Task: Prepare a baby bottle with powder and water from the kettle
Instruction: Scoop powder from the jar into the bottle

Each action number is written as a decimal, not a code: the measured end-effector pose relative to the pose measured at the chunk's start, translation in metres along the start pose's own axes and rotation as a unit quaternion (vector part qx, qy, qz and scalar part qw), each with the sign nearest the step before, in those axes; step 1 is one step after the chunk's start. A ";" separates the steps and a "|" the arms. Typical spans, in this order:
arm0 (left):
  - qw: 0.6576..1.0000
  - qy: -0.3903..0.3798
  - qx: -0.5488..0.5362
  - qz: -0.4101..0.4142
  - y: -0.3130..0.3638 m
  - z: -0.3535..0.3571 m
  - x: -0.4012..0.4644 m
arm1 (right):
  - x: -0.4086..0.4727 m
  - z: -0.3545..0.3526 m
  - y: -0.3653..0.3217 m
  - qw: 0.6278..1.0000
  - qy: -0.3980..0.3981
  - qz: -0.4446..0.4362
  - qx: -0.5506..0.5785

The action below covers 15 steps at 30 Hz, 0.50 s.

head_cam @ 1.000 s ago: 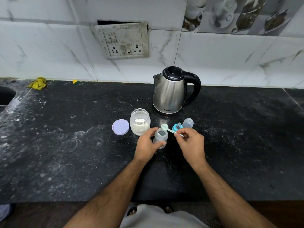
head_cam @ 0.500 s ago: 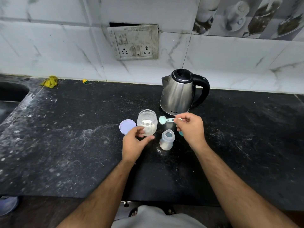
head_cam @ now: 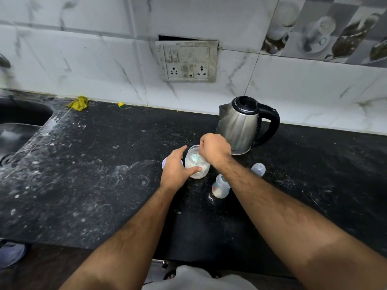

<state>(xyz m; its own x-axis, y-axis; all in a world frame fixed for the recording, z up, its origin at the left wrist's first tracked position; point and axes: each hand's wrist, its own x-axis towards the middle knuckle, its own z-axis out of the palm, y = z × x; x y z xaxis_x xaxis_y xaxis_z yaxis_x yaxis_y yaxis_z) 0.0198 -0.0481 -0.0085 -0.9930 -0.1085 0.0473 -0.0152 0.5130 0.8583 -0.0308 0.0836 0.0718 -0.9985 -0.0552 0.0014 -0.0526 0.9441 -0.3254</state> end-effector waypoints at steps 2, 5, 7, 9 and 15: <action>1.000 -0.009 0.003 0.005 0.000 0.001 0.003 | 0.004 0.005 -0.007 0.999 -0.006 -0.001 -0.044; 1.000 -0.015 0.002 0.012 0.000 0.003 0.005 | 0.006 0.012 -0.013 0.997 -0.022 0.009 -0.074; 1.000 -0.019 -0.004 0.019 -0.002 0.005 0.006 | 0.007 0.015 -0.016 0.996 -0.034 0.016 -0.082; 0.999 -0.025 -0.008 0.025 -0.004 0.006 0.007 | 0.007 0.018 -0.018 0.996 -0.042 0.022 -0.082; 0.999 -0.027 -0.025 0.005 -0.006 0.009 0.004 | 0.006 0.025 -0.015 0.995 -0.061 0.023 -0.079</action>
<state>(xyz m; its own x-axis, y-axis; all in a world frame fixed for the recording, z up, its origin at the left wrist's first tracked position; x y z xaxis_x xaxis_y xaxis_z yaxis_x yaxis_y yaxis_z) 0.0145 -0.0444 -0.0181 -0.9979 -0.0572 0.0298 -0.0006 0.4699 0.8827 -0.0353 0.0614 0.0525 -0.9908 -0.0404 -0.1288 -0.0182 0.9854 -0.1690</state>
